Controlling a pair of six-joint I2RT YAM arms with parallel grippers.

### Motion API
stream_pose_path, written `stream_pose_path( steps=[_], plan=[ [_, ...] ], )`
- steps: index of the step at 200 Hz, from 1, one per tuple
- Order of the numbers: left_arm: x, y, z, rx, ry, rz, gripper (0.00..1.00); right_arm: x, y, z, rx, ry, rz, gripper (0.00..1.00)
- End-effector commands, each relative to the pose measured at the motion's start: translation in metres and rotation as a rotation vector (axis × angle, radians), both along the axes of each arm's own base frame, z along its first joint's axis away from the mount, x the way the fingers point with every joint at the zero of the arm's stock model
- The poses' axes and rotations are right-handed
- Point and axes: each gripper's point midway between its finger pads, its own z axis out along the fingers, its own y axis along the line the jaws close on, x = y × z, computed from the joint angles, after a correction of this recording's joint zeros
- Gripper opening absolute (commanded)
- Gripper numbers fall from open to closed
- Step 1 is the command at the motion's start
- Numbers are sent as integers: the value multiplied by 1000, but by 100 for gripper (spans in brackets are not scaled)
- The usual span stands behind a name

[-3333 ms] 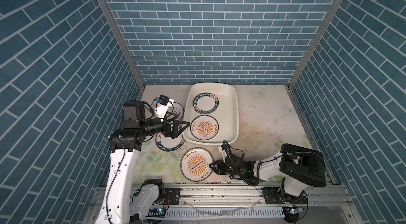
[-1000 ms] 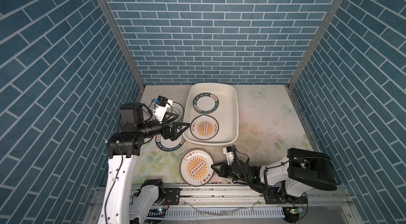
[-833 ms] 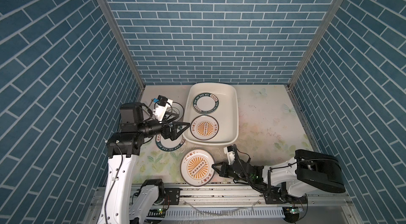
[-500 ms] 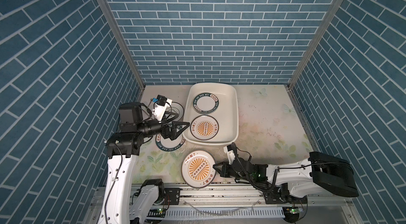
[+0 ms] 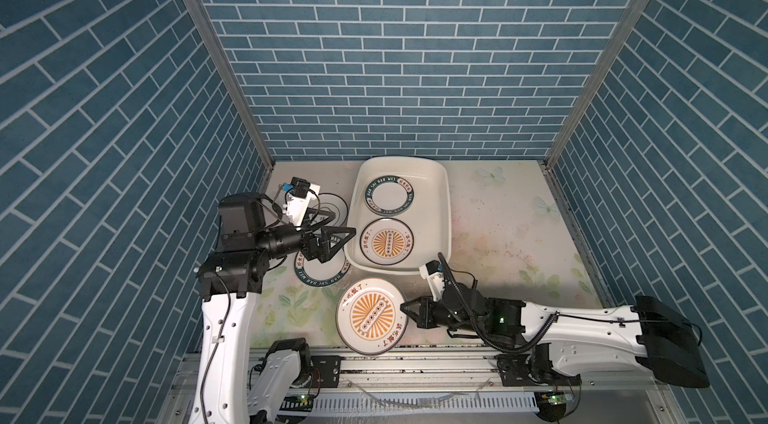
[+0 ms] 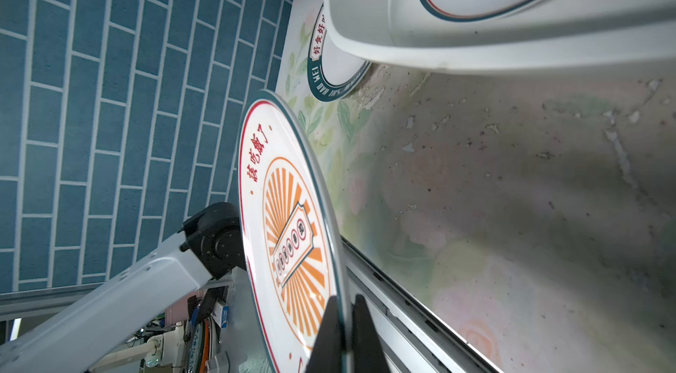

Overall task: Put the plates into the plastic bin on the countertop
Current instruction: 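Lift the held sunburst plate with the right gripper over the bin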

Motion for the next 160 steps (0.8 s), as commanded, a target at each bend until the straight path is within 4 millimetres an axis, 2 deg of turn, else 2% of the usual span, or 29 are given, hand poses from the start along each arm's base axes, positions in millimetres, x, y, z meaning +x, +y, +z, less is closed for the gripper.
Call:
stream_pose_path(
  steps=[1, 29, 67, 84, 136, 160],
  plan=[
    [-3, 2, 17, -23, -44, 3, 100, 11, -9, 31, -1, -26, 13, 0],
    [-5, 7, 26, -25, -64, 22, 100, 29, -19, 56, -24, -26, 9, 0],
    [6, 26, 40, 23, -116, 142, 100, 59, -29, 68, -62, -22, -10, 0],
    [9, 28, 39, 39, -105, 149, 100, 75, -30, 76, -52, -25, -28, 0],
    [13, 33, 23, 93, -68, 156, 100, 126, -29, 91, -30, -12, -49, 0],
    [21, 35, 12, 77, -3, 165, 100, 153, -35, 96, -21, -21, -74, 0]
  ],
)
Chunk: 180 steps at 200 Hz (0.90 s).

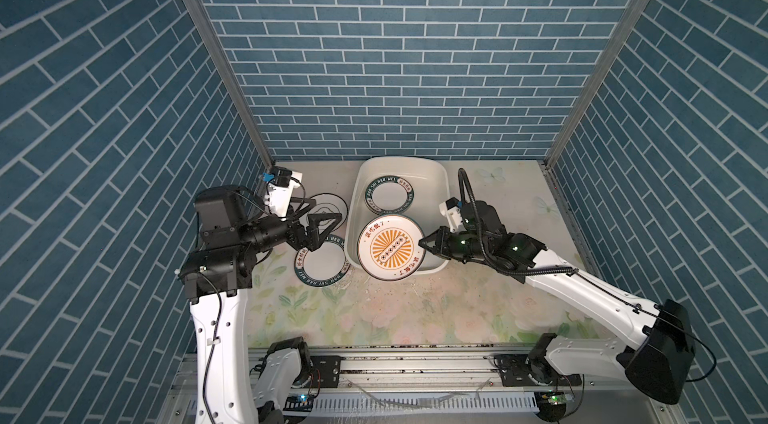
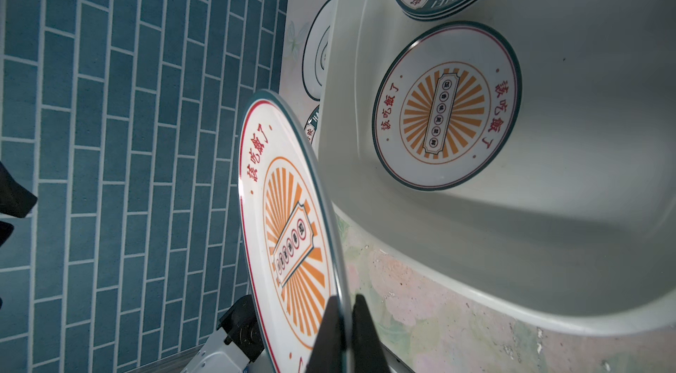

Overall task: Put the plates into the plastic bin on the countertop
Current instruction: 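Lift the held sunburst plate with the right gripper over the bin, then lower the held sunburst plate into the bin onto the other sunburst plate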

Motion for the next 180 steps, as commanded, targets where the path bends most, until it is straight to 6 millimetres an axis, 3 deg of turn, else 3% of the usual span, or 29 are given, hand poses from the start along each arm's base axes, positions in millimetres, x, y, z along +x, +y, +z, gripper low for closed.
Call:
stream_pose_path(
  steps=[1, 80, 122, 180],
  plan=[
    [4, 3, -12, -2, 54, 14, 99, 17, 2, 25, 55, -57, 44, 0],
    [38, 20, -45, 9, 166, 104, 99, 89, -13, -1, 19, -46, 18, 0],
    [53, 27, -50, -6, 190, 148, 100, 112, -10, -29, -44, -36, 50, 0],
    [53, 20, -57, -29, 221, 84, 100, 128, -6, -59, -97, -13, 77, 0]
  ],
)
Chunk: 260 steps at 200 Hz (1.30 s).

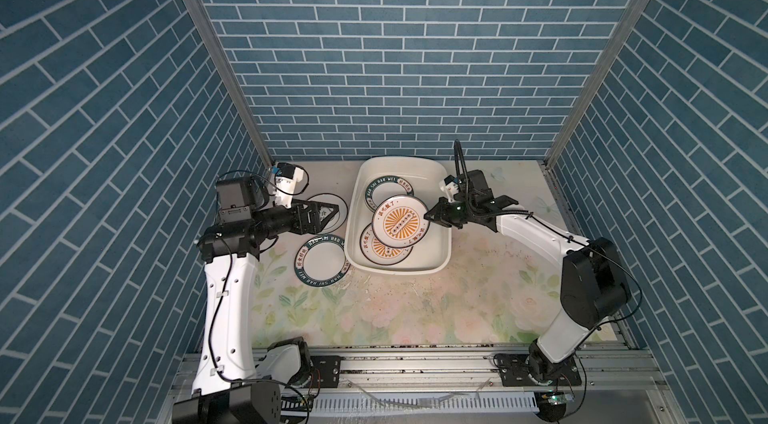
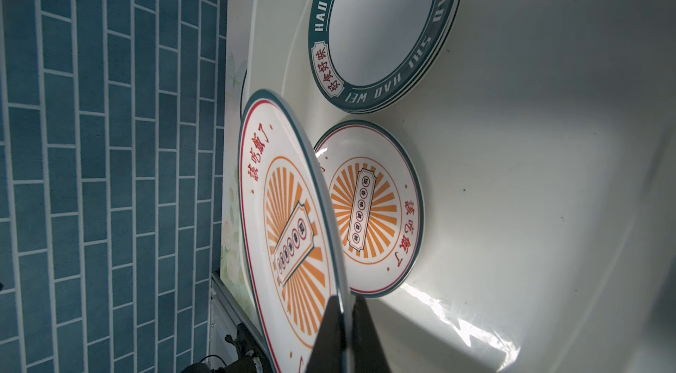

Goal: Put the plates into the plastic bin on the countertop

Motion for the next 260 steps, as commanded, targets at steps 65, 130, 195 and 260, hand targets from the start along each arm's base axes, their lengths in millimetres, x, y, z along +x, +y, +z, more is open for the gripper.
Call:
stream_pose_path(
  steps=[65, 130, 195, 260],
  plan=[
    [3, 1, 4, -81, 1, -20, 100, 19, 17, -21, -5, -20, 77, 0],
    [2, 2, -1, -81, 7, -15, 100, 15, 31, -44, -43, 11, 106, 0],
    [4, 2, 2, -91, 2, -10, 100, 16, 49, -59, -62, 25, 130, 0],
    [2, 1, 2, -93, 0, -13, 100, 9, 47, -71, -81, 54, 135, 0]
  ],
)
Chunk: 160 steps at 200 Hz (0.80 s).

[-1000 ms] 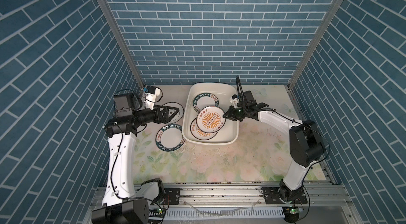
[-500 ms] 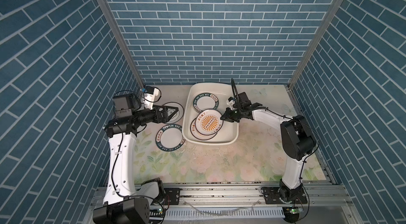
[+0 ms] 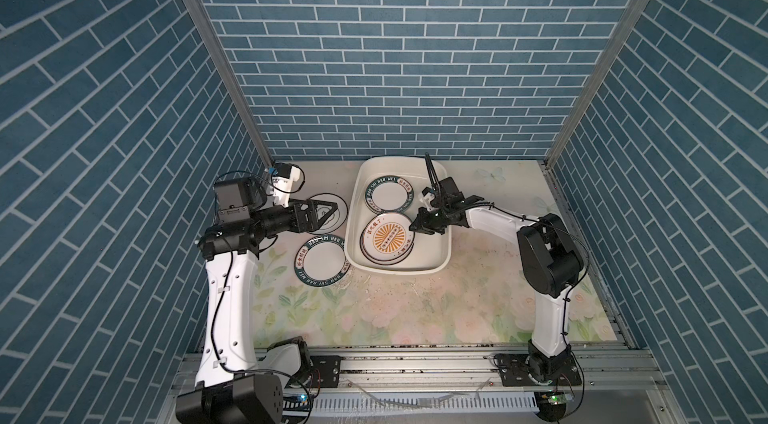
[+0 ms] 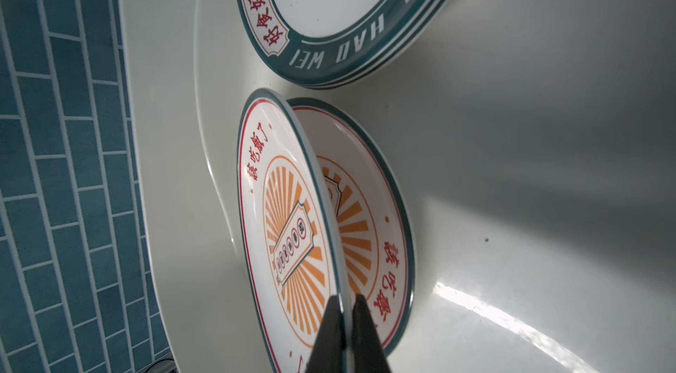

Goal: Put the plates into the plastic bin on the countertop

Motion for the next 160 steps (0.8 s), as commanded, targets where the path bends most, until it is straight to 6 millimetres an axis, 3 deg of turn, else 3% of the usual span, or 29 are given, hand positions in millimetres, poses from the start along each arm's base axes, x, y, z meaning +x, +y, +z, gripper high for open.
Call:
stream_pose_path(
  steps=[1, 160],
  plan=[
    [-1, -1, 2, -10, -15, -5, 100, 0, 4, 8, 15, -33, 28, 0],
    [-3, -3, 7, -15, -27, -15, 100, -5, 6, -7, 29, 16, 21, 2]
  ],
)
